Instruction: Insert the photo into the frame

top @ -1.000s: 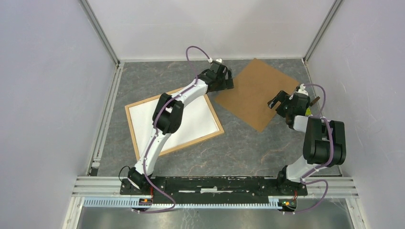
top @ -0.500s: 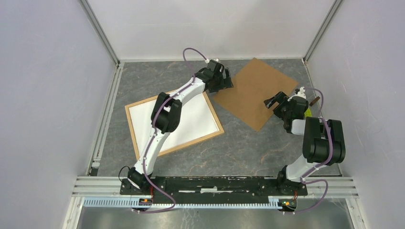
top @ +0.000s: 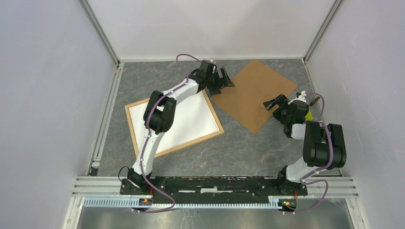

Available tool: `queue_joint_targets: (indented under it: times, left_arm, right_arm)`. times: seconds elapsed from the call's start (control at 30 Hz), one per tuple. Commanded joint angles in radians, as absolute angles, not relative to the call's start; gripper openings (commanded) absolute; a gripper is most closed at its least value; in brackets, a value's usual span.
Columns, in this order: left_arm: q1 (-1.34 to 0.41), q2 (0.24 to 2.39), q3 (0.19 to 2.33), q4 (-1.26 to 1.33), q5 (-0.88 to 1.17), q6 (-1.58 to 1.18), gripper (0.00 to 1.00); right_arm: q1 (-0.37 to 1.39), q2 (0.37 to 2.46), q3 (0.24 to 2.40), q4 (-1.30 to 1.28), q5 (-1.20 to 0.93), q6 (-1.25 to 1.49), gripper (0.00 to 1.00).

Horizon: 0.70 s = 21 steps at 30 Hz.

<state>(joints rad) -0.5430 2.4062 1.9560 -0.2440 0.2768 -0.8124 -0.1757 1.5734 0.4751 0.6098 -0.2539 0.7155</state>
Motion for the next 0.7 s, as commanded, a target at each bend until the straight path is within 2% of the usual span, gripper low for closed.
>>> queue_joint_targets:
  times: [0.0,0.17,0.27,0.47,0.67]
  left_arm:
    - [-0.636,2.257,1.954,-0.119,0.478,-0.928,0.97]
    - [-0.649,2.236,1.939,-0.120,0.489,-0.951,0.97]
    - [-0.648,2.199,1.907,-0.134,0.419,-0.892,0.98]
    - [-0.610,2.283,2.136,-0.447,0.209,-0.553,1.00]
    - [-0.564,2.380,2.219,-0.491,0.036,-0.447,1.00]
  right_arm:
    - [-0.140,1.545,0.468,0.650,-0.414,0.775,0.98]
    - [-0.140,1.531,0.463,0.648,-0.420,0.773,0.98]
    - [-0.140,1.505,0.462,0.611,-0.382,0.749,0.98]
    - [-0.115,1.413,0.546,0.352,-0.168,0.560,0.98]
    - [-0.060,1.439,0.661,0.165,-0.026,0.487,0.98]
